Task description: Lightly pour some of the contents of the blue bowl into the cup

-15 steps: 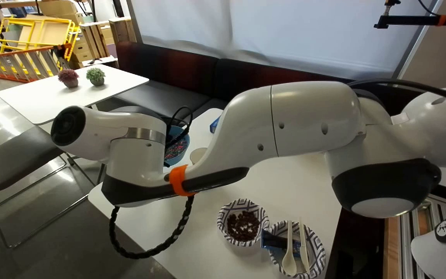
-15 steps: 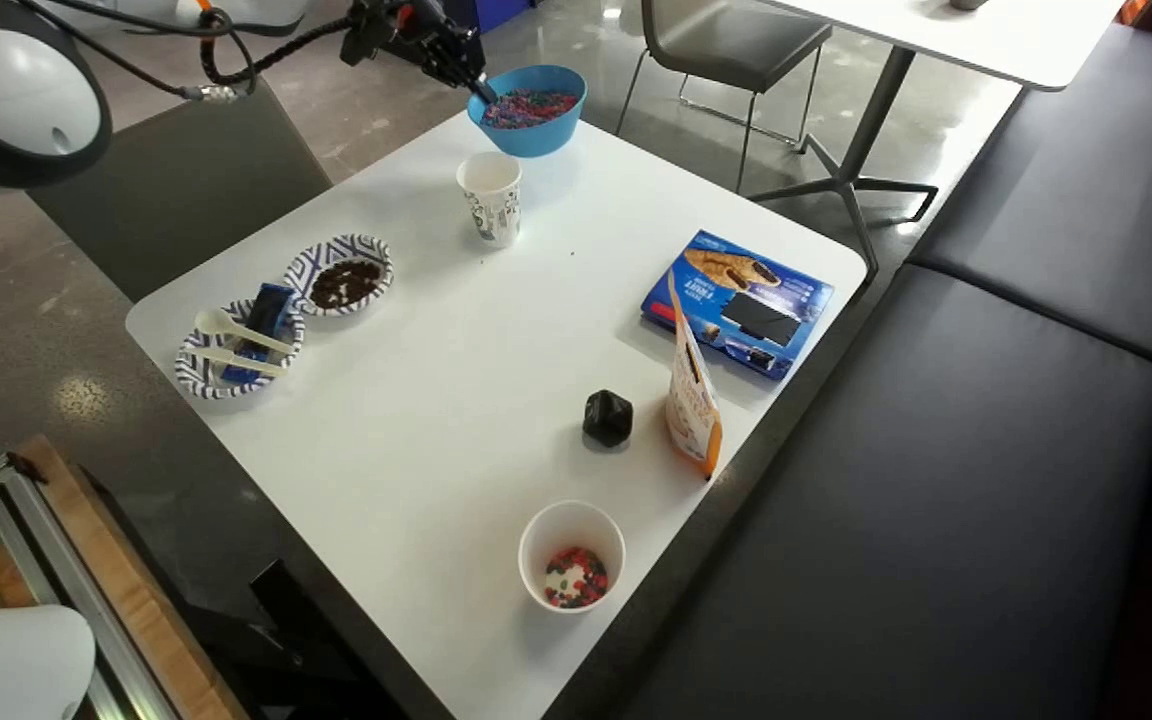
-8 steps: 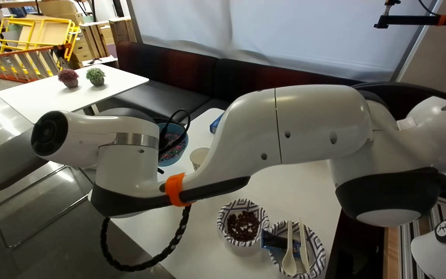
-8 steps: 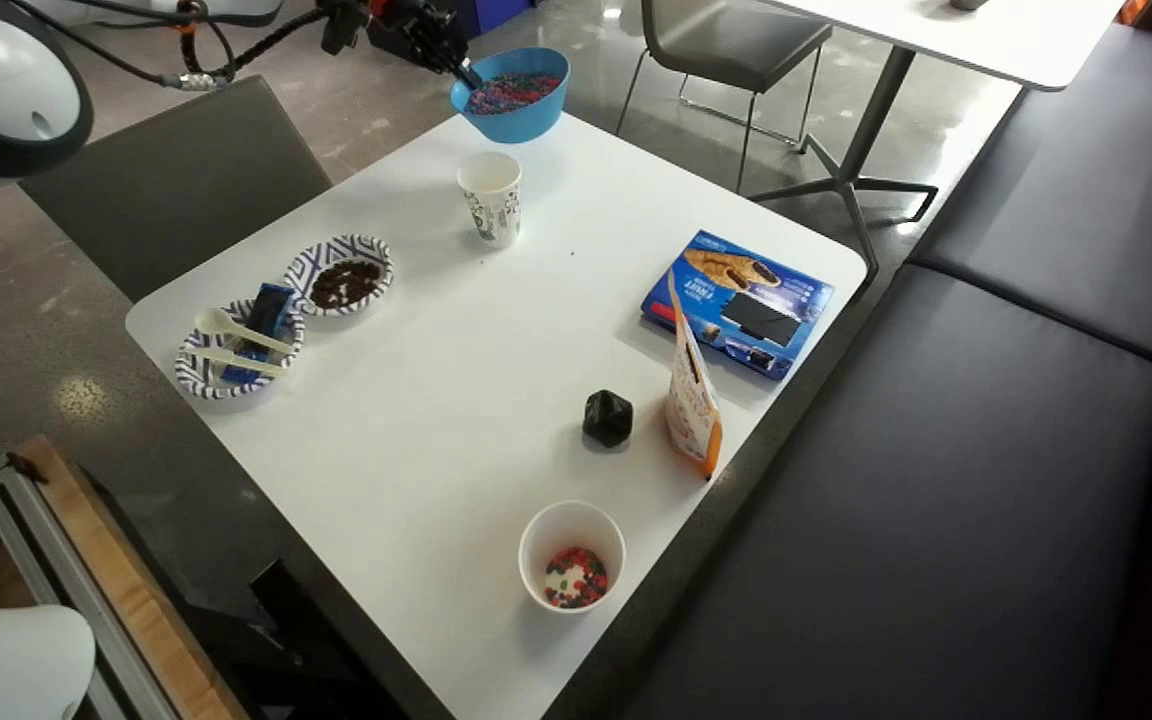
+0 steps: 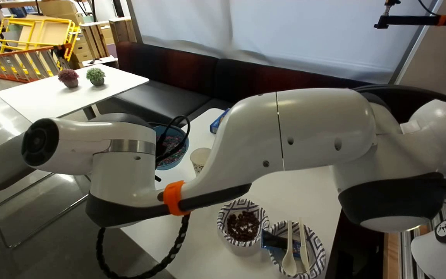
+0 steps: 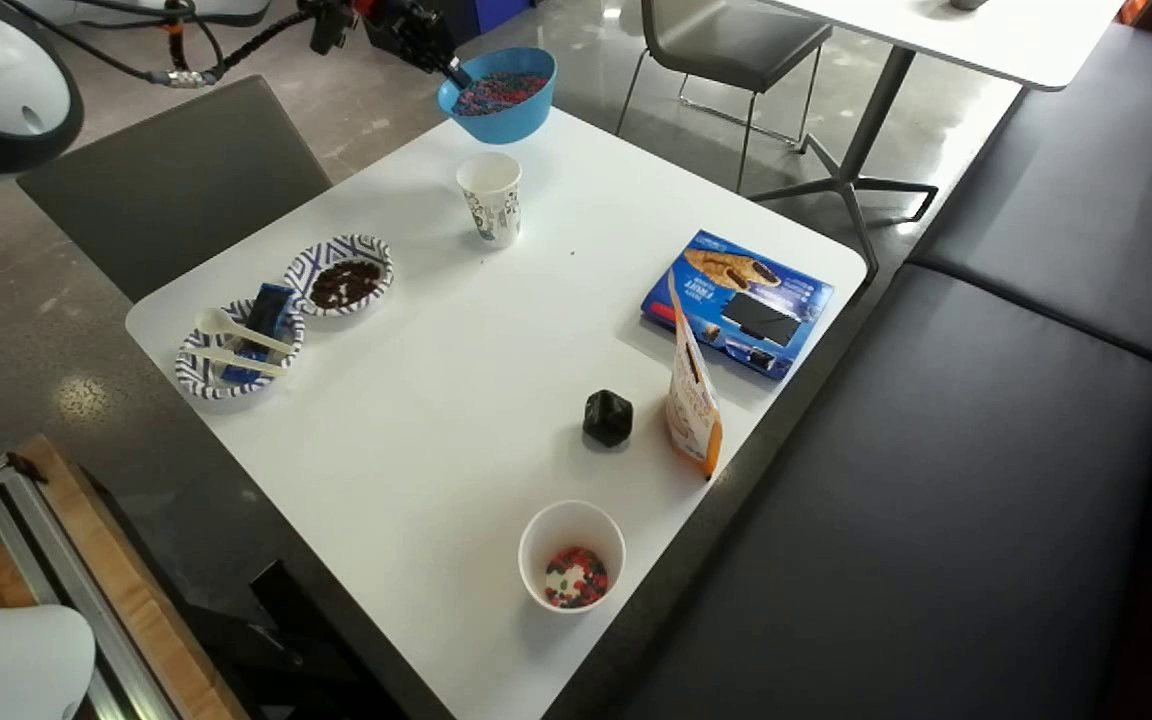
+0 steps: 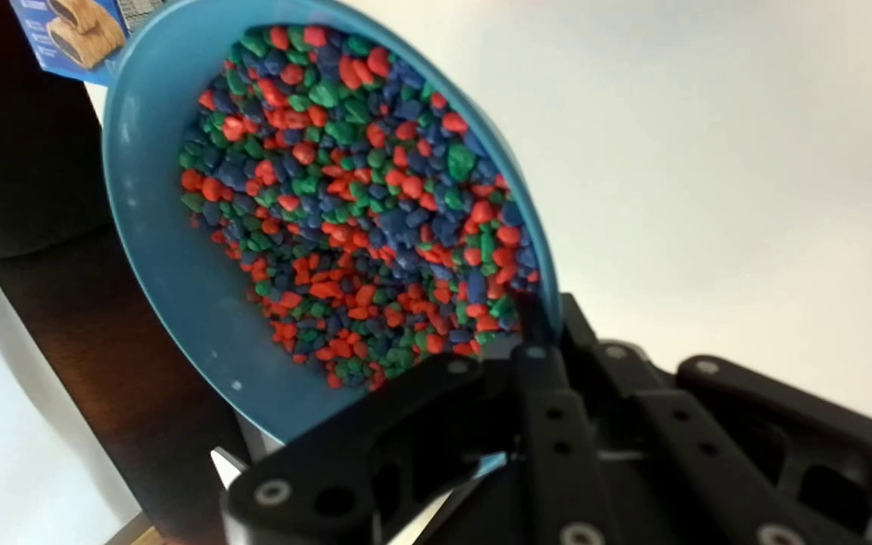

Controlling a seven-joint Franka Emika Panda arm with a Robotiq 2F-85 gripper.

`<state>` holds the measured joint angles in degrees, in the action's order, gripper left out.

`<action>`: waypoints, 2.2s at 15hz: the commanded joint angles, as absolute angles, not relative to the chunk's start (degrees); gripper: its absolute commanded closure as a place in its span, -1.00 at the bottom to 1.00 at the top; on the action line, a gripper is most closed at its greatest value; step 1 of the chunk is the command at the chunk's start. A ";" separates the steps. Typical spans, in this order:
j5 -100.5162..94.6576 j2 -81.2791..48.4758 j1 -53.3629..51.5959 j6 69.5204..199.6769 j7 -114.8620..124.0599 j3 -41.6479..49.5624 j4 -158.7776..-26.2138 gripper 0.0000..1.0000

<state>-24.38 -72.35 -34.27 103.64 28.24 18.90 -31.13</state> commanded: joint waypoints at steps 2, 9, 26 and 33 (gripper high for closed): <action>-24.38 -72.35 -34.27 103.64 28.26 19.01 -31.13 0.89; -23.93 -71.63 -33.43 107.20 23.61 17.21 -32.08 0.97; -23.64 -60.22 -34.51 96.51 12.86 15.59 -33.74 0.97; -20.63 -56.70 -32.92 97.37 13.94 13.15 -35.86 0.97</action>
